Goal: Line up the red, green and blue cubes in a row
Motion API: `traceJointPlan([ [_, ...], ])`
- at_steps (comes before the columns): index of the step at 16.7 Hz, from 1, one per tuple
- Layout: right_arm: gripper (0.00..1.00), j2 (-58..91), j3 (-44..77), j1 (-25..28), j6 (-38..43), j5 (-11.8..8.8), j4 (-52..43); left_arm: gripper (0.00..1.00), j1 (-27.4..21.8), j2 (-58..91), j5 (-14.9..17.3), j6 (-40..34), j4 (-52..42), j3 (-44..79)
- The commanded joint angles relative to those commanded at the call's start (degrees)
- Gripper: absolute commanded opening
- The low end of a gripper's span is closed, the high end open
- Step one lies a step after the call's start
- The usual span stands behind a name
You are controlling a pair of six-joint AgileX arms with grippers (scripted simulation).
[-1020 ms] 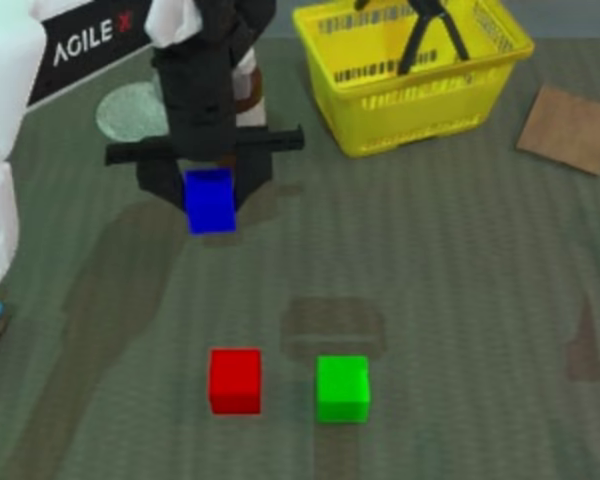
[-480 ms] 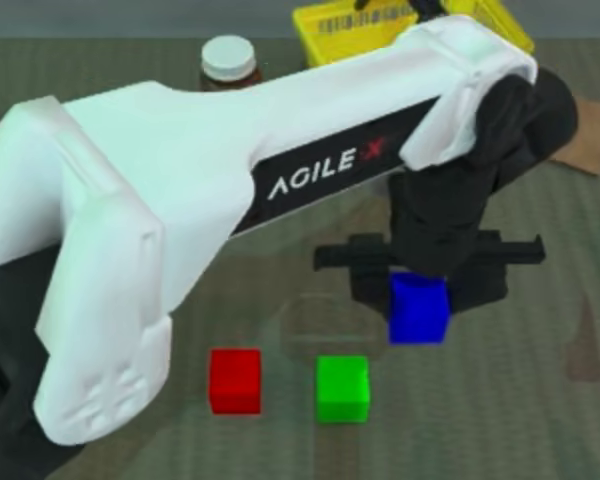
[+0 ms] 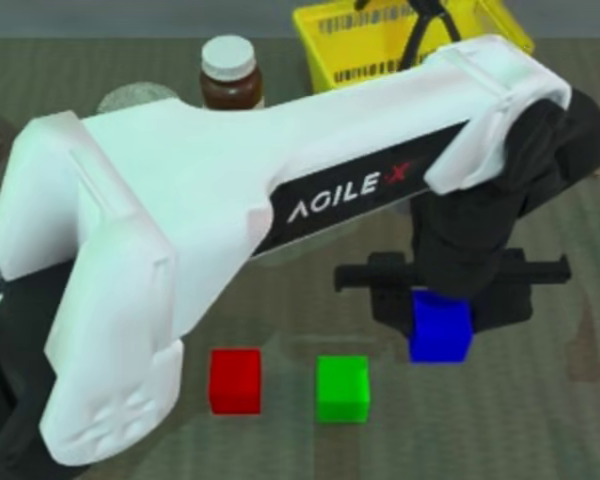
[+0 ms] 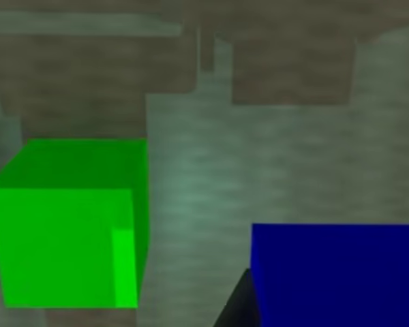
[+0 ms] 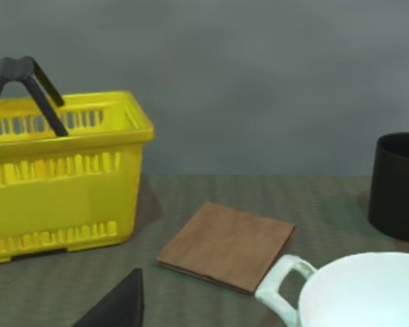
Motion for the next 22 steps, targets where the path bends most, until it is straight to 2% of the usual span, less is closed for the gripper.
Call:
traceJointPlan([
  [6, 1.0, 0.0, 0.0, 0.0, 0.0, 0.0, 0.0, 0.0, -0.15, 1.08, 0.03, -0.28, 12.44, -11.21],
  [11, 1.0, 0.0, 0.0, 0.0, 0.0, 0.0, 0.0, 0.0, -0.24, 1.29, 0.04, -0.34, 13.98, -12.68],
  [22, 1.0, 0.0, 0.0, 0.0, 0.0, 0.0, 0.0, 0.83, -0.24, 1.29, 0.04, -0.34, 13.98, -12.68],
])
